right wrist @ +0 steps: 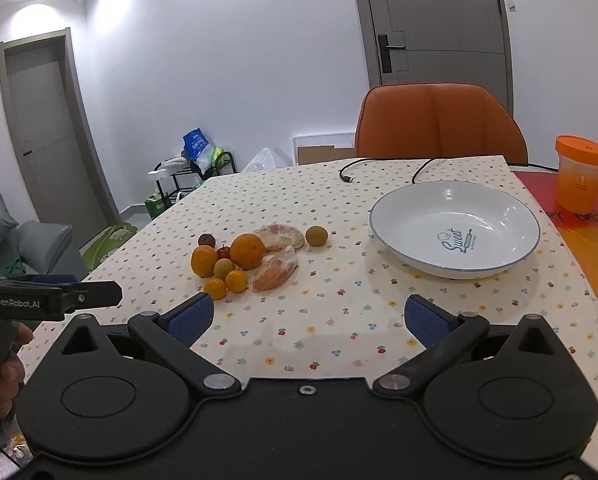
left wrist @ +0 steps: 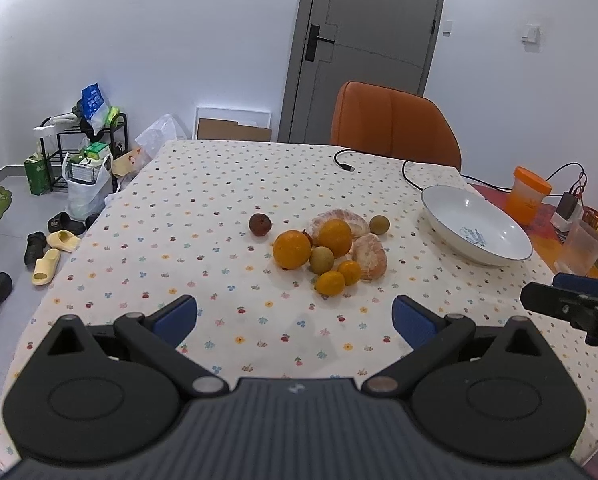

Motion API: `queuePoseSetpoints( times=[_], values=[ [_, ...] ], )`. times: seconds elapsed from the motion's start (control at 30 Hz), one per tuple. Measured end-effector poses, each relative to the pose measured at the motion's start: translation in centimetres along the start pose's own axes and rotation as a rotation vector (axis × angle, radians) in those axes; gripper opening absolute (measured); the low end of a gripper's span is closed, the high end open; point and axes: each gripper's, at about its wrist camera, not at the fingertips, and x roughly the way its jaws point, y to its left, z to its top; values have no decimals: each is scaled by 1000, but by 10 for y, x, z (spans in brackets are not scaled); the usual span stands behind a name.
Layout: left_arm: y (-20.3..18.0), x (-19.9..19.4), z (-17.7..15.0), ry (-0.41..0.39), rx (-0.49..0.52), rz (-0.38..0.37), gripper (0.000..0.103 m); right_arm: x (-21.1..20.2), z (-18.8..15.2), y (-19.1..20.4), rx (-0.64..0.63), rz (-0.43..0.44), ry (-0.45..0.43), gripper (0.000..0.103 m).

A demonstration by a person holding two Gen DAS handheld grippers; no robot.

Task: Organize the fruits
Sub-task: 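Move both grippers toward the fruit pile beside the white plate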

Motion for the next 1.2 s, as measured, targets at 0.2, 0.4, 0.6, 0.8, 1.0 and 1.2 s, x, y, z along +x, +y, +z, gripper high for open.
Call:
queuePoseSetpoints(
  times=[0.2, 0.4, 0.6, 0.8, 1.0, 1.2],
  values=[
    [0, -1, 0, -7, 5, 3, 103, 0, 0, -1, 2, -5, 3, 103],
    [2, 1, 1, -8, 2, 6, 103, 3, 1, -3, 13, -3, 6, 103],
    [3, 7, 1, -2, 14, 18, 103, 9, 0, -4, 13, 0, 15, 103],
    [5, 21, 1, 17, 11, 23, 102, 20, 3, -6, 8, 2, 28, 103],
    [6, 36, 5, 34, 9, 12, 102, 36, 7, -6, 8, 13, 38, 103],
    [4, 52, 5, 40, -1, -12, 101, 50, 9, -6, 3, 40, 42, 103]
  ],
)
